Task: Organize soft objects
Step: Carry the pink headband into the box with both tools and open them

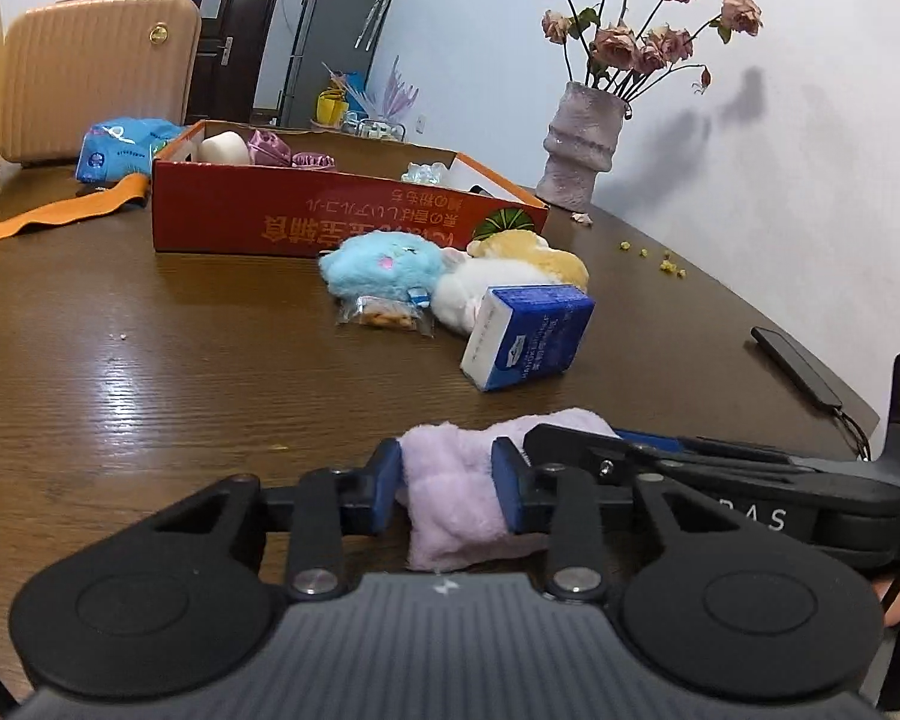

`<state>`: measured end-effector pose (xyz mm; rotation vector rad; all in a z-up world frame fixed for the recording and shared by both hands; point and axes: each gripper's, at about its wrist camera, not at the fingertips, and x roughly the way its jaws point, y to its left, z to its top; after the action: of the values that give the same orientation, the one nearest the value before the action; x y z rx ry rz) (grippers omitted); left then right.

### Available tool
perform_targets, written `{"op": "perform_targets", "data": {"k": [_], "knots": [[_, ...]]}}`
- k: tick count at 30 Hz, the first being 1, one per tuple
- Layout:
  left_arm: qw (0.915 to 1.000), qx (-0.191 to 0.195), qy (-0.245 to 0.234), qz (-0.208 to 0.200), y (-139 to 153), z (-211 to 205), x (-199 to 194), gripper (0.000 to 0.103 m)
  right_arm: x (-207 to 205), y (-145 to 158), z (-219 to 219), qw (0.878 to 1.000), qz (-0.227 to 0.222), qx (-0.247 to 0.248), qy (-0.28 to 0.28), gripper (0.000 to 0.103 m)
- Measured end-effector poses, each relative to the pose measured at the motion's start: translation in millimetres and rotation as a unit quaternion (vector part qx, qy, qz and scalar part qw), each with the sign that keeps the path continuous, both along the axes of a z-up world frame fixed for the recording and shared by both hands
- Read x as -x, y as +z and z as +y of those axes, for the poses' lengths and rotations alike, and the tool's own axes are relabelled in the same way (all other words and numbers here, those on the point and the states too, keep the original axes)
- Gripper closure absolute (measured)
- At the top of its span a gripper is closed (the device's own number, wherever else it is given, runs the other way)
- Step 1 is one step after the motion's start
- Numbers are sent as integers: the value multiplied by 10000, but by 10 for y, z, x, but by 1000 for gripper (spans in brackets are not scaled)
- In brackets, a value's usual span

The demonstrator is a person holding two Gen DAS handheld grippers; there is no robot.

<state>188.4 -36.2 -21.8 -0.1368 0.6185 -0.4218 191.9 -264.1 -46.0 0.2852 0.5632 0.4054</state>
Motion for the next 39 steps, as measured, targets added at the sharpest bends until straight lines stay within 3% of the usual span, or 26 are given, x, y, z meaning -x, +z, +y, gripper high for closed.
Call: {"op": "perform_targets", "data": {"k": [5, 12, 15, 19, 23, 25, 28, 30, 31, 33, 37, 39], "knots": [[9998, 103, -134, -54, 77, 26, -12, 83, -27, 86, 15, 9996, 10, 7, 265, 76], [9967, 383, -203, -680, 540, 204, -347, 85, -237, 537, 67, 9967, -569, -272, 515, 76], [9942, 427, -185, -970, 810, 277, -702, 85, -659, 842, 105, 9953, -721, -309, 566, 76], [9933, 282, -37, -1124, 1141, 410, -1599, 85, -1580, 1242, 292, 9943, -778, -144, 716, 76], [9977, -206, 243, -596, 1159, 474, -2691, 85, -2717, 1345, 604, 9966, -194, -16, 799, 76], [9961, -659, 478, -354, 1036, 484, -3144, 86, -3230, 1246, 758, 9971, 284, 30, 706, 76], [9919, -1187, 455, -64, 809, 507, -3533, 85, -3825, 984, 989, 9932, 881, 344, 685, 76], [9887, -1376, 601, -36, 717, 533, -3599, 80, -4030, 793, 1070, 9883, 1295, 376, 708, 75], [9879, -1409, 632, -100, 690, 560, -3593, 72, -4099, 707, 1106, 9860, 1481, 372, 675, 71], [9890, -1306, 676, -175, 681, 623, -3551, 67, -4186, 551, 1179, 9802, 1830, 348, 677, 64], [9894, -1202, 758, -308, 759, 746, -3418, 62, -4142, 530, 1263, 9779, 1880, 466, 793, 46], [9887, -1196, 831, -349, 839, 765, -3348, 60, -4083, 599, 1228, 9777, 1886, 415, 828, 43]]}}
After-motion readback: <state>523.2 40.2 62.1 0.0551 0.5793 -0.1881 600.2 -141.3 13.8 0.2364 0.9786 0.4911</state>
